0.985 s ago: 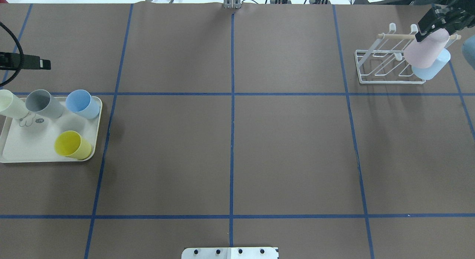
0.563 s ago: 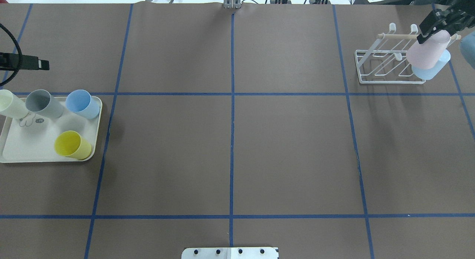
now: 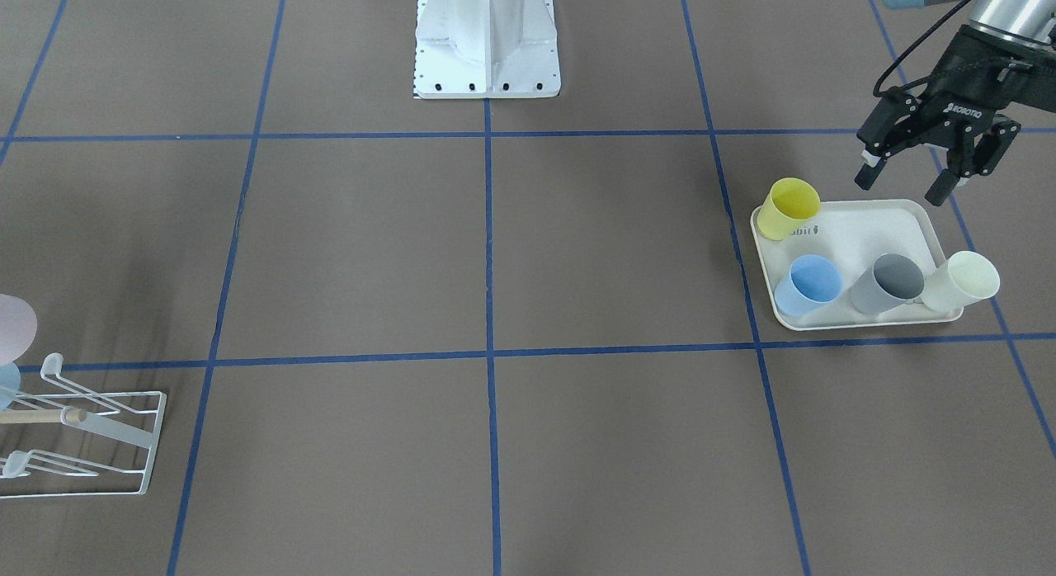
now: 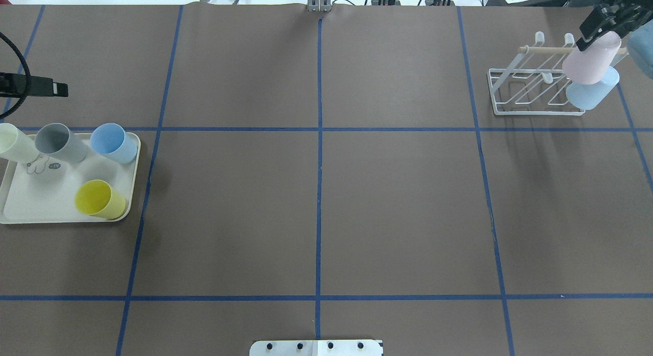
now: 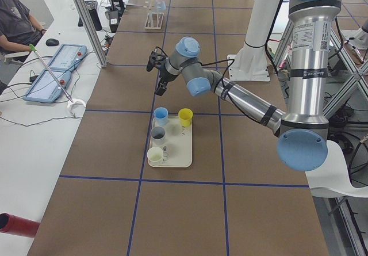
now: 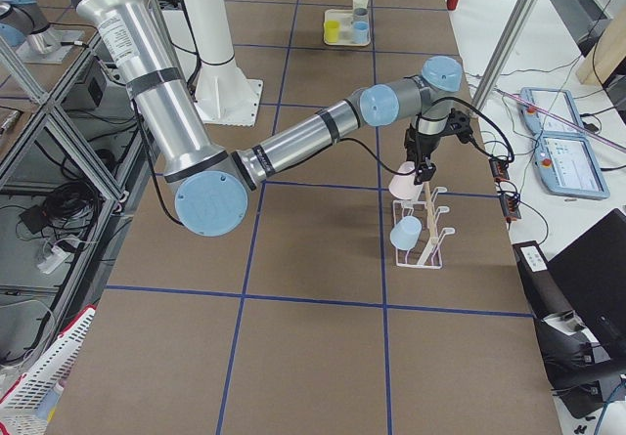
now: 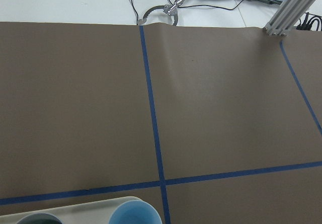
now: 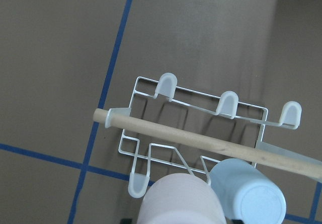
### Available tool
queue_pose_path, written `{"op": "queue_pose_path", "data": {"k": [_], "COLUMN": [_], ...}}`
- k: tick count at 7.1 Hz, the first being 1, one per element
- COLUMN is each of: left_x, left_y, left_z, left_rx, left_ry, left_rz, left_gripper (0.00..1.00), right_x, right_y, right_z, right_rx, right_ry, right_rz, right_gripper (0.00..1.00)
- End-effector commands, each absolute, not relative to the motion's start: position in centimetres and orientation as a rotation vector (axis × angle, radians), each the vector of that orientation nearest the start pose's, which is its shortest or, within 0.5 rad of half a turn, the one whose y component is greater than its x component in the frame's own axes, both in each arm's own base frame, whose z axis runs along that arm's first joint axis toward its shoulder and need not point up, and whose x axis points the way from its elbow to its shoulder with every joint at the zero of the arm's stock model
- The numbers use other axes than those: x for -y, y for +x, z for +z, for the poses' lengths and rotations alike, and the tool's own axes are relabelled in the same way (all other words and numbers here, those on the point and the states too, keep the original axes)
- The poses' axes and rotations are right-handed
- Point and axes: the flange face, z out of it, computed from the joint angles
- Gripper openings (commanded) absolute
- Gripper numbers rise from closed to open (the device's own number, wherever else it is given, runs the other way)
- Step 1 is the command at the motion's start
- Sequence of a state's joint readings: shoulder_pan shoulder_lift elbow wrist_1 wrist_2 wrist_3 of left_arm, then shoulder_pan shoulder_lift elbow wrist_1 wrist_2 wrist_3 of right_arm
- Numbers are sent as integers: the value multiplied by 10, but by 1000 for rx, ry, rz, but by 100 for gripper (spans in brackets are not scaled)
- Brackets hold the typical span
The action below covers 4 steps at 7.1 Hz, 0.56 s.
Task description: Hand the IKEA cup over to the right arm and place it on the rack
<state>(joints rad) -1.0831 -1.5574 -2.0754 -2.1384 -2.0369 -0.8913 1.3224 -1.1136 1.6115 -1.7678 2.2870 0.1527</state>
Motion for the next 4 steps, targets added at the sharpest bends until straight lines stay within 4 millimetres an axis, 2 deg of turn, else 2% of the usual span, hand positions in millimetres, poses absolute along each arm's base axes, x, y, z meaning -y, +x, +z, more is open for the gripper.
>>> {"op": "queue_pose_path", "data": {"k": [1, 4], "left_x": [454, 454], "left_y": [141, 143], "left_z": [359, 360], "left_rx": [-986, -986], "left_ry": [531, 528], "left_rz": [-114, -110], "left_gripper": [100, 100], "right_x": [662, 661], "right_y": [-93, -95], "right_z": [403, 413], "right_rx": [751, 753], "right_ry": [131, 110], "right_rz": [-204, -202], "right_gripper": [26, 26]}}
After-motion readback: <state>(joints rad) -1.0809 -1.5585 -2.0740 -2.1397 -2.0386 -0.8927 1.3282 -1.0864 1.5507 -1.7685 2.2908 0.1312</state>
